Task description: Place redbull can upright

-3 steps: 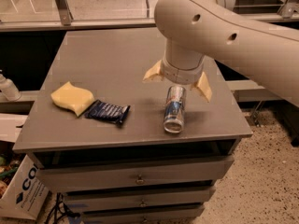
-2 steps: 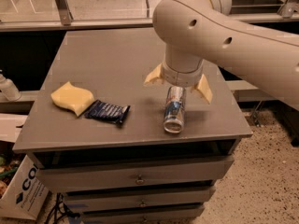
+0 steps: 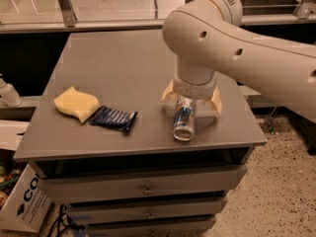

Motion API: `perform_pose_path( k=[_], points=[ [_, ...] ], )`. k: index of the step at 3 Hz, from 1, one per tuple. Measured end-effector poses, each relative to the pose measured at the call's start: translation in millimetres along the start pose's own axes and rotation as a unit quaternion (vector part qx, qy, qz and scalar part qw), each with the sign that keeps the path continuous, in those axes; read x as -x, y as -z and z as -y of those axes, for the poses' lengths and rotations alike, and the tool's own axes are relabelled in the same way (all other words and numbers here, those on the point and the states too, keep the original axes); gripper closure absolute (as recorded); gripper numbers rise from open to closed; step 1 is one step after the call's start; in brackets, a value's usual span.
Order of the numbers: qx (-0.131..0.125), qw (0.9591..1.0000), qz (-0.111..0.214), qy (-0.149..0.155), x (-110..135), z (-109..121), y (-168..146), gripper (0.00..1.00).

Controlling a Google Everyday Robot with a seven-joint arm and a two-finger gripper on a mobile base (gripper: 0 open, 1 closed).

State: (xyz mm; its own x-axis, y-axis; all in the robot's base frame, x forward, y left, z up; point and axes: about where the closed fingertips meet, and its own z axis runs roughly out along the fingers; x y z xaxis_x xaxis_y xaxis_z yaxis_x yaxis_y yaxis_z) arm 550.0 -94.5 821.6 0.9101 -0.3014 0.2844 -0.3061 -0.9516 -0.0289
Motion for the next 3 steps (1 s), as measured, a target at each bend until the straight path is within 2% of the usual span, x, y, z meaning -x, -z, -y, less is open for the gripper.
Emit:
perform_pose_path(
  k=[3],
  points=[
    [0.016, 0.9996, -0.007, 0.024, 4, -10, 8, 0.87]
  ],
)
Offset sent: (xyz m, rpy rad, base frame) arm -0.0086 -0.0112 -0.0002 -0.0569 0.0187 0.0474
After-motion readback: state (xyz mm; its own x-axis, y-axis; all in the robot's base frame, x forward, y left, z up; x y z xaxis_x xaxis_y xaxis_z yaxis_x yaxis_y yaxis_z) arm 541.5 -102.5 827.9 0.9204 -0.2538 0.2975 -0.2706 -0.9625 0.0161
